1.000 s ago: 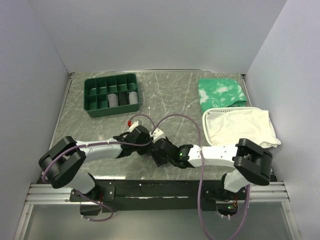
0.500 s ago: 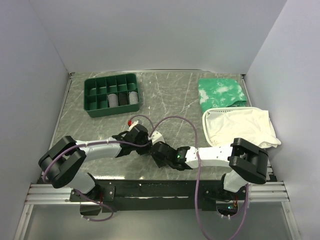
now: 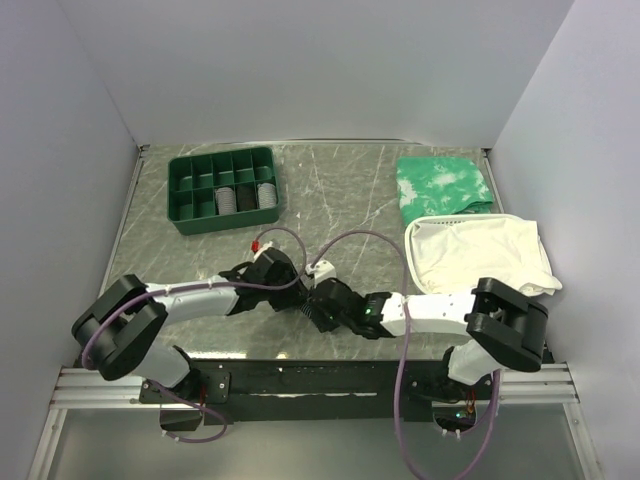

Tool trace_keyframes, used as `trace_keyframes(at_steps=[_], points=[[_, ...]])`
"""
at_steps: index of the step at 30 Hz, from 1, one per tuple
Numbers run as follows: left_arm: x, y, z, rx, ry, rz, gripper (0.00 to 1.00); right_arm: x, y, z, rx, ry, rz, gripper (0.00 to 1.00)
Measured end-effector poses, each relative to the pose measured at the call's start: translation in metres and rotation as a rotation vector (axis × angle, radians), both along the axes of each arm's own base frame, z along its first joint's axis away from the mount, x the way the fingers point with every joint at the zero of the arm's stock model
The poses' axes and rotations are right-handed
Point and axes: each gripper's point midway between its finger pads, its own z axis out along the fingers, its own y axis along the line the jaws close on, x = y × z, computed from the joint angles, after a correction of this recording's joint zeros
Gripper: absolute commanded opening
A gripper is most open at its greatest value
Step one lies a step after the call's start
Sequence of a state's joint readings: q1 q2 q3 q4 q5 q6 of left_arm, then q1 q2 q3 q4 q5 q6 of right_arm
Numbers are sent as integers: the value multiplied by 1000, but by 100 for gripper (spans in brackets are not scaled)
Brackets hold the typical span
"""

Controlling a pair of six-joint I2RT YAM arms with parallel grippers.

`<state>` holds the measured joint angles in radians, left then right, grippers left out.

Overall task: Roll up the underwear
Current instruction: Roll the underwear to the center of the board.

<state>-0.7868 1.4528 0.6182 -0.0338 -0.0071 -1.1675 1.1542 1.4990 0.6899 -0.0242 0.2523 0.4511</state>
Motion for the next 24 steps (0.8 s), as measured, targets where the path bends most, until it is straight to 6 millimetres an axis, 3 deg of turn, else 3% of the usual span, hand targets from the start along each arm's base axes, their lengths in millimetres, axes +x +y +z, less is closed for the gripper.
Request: trace_keyframes(at_steps=[7, 16, 24], points=[[8, 21, 10, 2, -22, 64, 68, 2, -7, 1, 201, 139, -26, 20], [16, 43, 31, -23, -100, 133, 69, -4, -10, 2, 398, 289, -47, 21], [7, 43, 27, -64, -134, 90, 70, -6, -18, -5, 567, 444, -100, 22]])
